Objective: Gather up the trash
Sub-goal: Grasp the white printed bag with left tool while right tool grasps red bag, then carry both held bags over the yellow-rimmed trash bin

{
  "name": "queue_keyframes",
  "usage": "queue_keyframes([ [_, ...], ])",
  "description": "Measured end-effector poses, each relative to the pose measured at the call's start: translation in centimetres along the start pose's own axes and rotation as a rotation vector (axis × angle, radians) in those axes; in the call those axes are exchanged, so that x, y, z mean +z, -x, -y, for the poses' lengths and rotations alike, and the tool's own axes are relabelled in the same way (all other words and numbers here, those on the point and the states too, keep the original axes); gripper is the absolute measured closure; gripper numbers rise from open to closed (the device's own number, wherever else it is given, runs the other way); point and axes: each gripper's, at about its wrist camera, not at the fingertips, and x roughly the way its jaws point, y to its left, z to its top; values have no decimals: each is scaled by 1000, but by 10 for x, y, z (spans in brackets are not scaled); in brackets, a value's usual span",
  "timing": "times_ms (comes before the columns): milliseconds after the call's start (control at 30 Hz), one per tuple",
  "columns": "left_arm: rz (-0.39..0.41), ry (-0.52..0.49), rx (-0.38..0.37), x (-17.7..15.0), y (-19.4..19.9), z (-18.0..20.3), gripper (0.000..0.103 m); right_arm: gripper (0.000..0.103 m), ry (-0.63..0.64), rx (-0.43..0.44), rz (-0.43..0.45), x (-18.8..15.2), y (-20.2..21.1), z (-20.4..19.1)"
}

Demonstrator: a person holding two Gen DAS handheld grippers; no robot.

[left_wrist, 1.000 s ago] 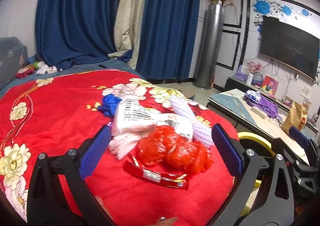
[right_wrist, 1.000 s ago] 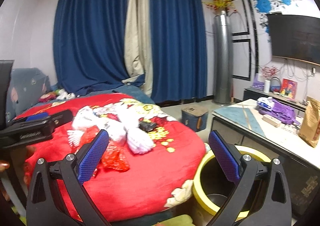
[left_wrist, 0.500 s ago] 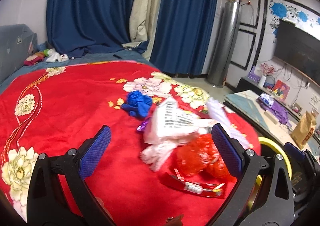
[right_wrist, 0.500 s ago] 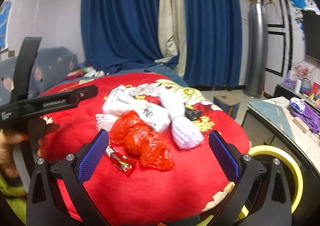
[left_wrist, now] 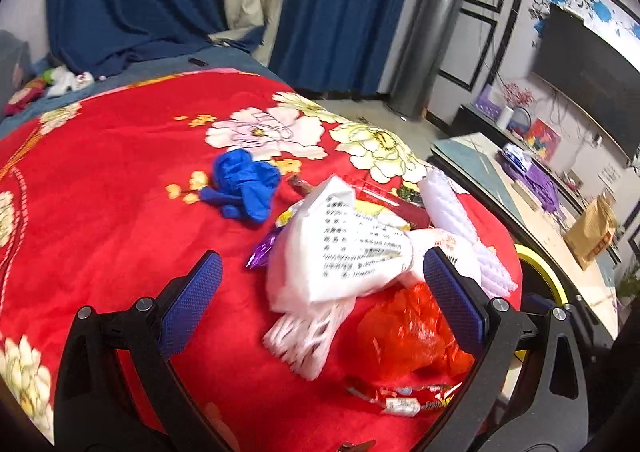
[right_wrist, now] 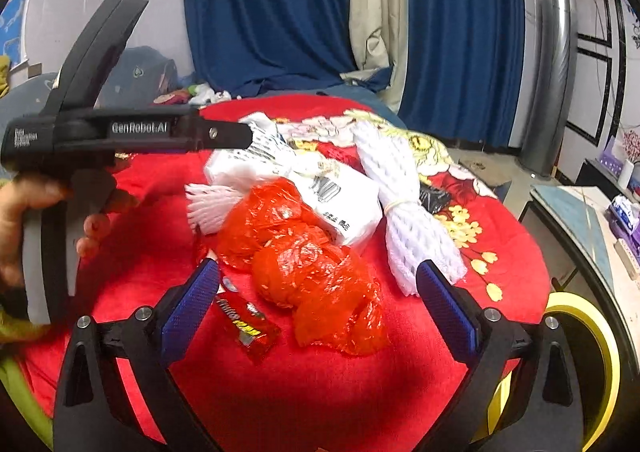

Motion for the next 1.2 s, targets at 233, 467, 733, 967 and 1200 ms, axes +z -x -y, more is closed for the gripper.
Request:
queue_keyframes([
  [233,-27,33,-28,3,-18,-7,11,32,-36,23,-72,-5,-20,8],
  [467,-31,29,-56,-2,-20,-6,36,58,-31,50,-89,-13,-19,2],
  [733,-7,20,-69,-5,-12,-3,59,82,-5,24,-24,-12,1,-3],
  [967,-12,21,-86,-8,-8,-8,72,88,14,28,22,-6,16,-10],
  [1200,47,8,-91,-5,11,-9,77,91,19,28,75,3,27,-12],
])
